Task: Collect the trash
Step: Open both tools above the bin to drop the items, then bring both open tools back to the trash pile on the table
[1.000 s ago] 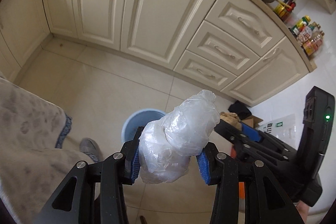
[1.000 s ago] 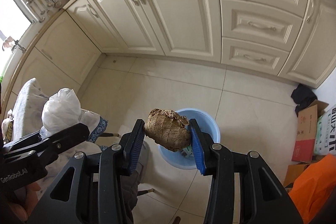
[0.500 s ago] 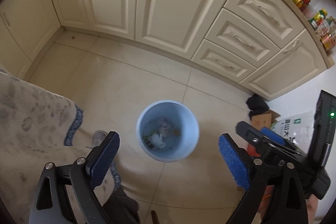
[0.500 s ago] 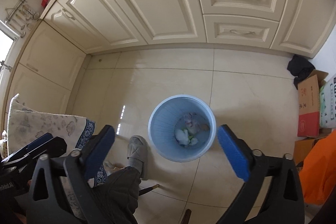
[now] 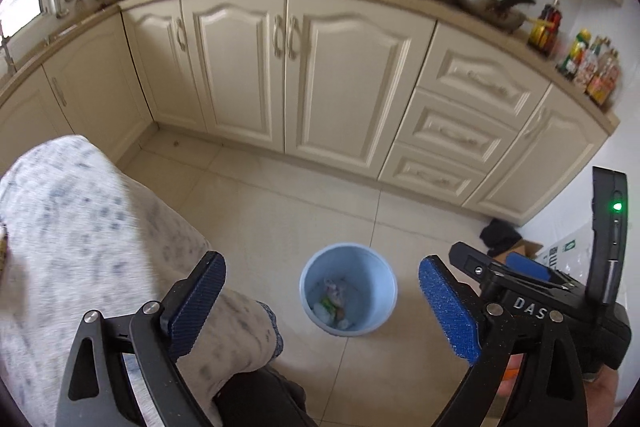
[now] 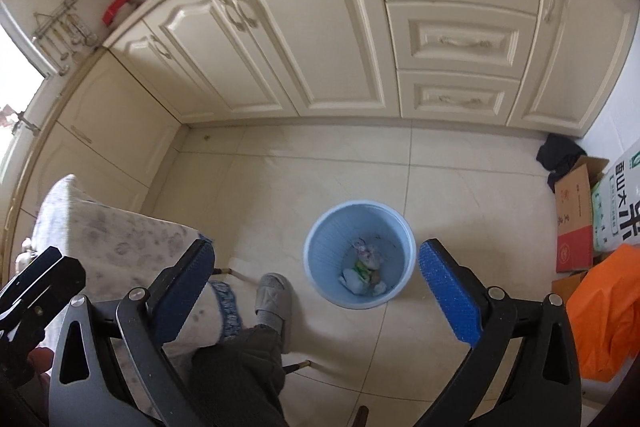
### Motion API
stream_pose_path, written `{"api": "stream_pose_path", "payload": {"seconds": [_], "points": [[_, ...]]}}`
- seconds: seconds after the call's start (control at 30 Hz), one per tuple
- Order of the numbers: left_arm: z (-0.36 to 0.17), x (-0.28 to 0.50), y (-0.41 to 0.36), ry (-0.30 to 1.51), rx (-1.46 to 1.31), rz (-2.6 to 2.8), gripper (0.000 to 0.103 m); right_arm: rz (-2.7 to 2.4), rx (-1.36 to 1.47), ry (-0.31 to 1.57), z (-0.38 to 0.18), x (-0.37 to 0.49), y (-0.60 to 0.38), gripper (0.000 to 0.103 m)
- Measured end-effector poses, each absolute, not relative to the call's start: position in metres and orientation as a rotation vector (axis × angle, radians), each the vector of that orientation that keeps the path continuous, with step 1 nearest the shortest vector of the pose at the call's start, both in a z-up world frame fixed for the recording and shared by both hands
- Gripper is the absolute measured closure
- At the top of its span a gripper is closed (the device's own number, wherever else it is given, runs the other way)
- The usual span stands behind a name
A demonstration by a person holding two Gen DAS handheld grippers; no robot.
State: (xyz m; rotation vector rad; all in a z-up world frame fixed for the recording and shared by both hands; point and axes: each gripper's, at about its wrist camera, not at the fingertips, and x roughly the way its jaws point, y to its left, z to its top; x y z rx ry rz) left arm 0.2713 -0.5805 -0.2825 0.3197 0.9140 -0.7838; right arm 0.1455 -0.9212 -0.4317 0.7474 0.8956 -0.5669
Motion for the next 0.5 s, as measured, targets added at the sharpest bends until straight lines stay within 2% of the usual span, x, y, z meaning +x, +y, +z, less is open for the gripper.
{"api": "stream_pose_path", "payload": {"seconds": [0.23, 0.5], "points": [[-0.223, 0.250, -0.488, 0.751, 0.211, -0.742, 0.002, -0.463, 0.647, 0.768, -0.350, 0.163, -0.865, 0.000], [-0.192, 0.227, -0.385, 0.629, 0.103, -0.577, 0.001, -0.281, 0.527, 0.664, -0.275, 0.201, -0.779, 0.000]]}}
